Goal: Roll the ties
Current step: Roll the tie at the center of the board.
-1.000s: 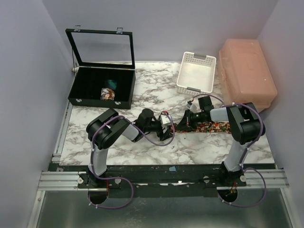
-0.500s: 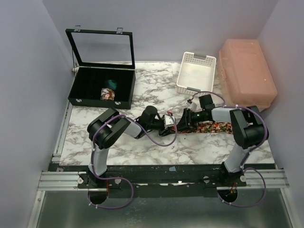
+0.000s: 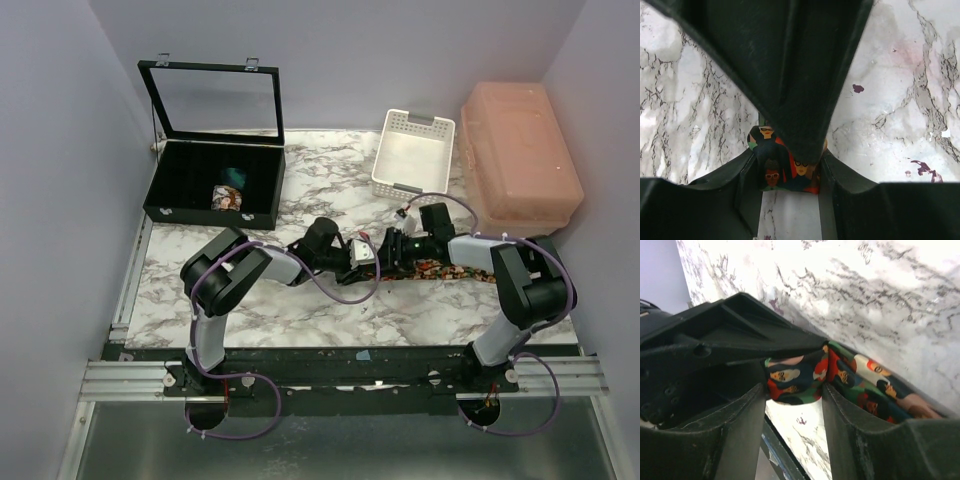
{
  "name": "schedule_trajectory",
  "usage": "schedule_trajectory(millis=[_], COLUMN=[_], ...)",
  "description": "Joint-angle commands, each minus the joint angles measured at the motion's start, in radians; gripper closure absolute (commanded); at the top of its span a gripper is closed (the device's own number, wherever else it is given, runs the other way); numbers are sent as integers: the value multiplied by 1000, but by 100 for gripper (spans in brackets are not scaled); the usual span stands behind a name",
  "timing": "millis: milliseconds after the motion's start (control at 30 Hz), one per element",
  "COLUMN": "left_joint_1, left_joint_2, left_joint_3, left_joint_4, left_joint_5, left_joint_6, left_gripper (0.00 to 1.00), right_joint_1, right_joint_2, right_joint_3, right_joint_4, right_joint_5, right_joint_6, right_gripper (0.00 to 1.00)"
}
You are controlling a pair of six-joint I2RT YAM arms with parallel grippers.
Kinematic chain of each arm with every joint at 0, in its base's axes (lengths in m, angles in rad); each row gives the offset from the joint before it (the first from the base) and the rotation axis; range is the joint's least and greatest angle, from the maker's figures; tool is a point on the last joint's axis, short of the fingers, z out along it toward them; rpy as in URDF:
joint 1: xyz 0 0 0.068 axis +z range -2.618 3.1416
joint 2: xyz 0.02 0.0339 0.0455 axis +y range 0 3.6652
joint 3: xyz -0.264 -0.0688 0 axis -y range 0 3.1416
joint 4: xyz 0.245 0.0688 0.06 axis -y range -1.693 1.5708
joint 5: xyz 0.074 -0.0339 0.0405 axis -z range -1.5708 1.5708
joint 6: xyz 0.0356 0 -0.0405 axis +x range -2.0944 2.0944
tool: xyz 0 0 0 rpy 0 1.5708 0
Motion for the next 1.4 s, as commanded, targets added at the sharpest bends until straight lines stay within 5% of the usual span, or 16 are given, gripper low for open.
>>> schedule_trajectory(millis=[0, 133, 233, 400, 900, 1200, 1367], left_joint_1=[-10, -12, -11, 43, 59, 17, 14], left_joint_2=[38, 49, 54, 49, 45, 101, 84], left_joint_3=[2, 21, 27, 13, -10, 92, 102], left_joint_4=[-190, -223, -223, -126, 97, -50, -182], left_joint_5=[-55, -59, -68, 1, 120, 71, 26], left_joint_6=[70, 82, 68, -44, -68, 38, 64], left_gripper=[72, 72, 63, 37, 20, 32, 67], right_joint_1=[5, 5, 5, -40, -128, -124, -124], right_joint_2=[55, 83, 74, 76, 281, 332, 342], right_joint_3=[43, 55, 47, -15, -5, 56, 110], right_joint_4=[94, 79, 32, -68, -90, -84, -119], right_joint_5=[29, 36, 64, 63, 22, -54, -57], right_joint_6=[56, 39, 23, 26, -23, -117, -154], right_gripper=[51, 64, 99, 99, 99, 93, 78])
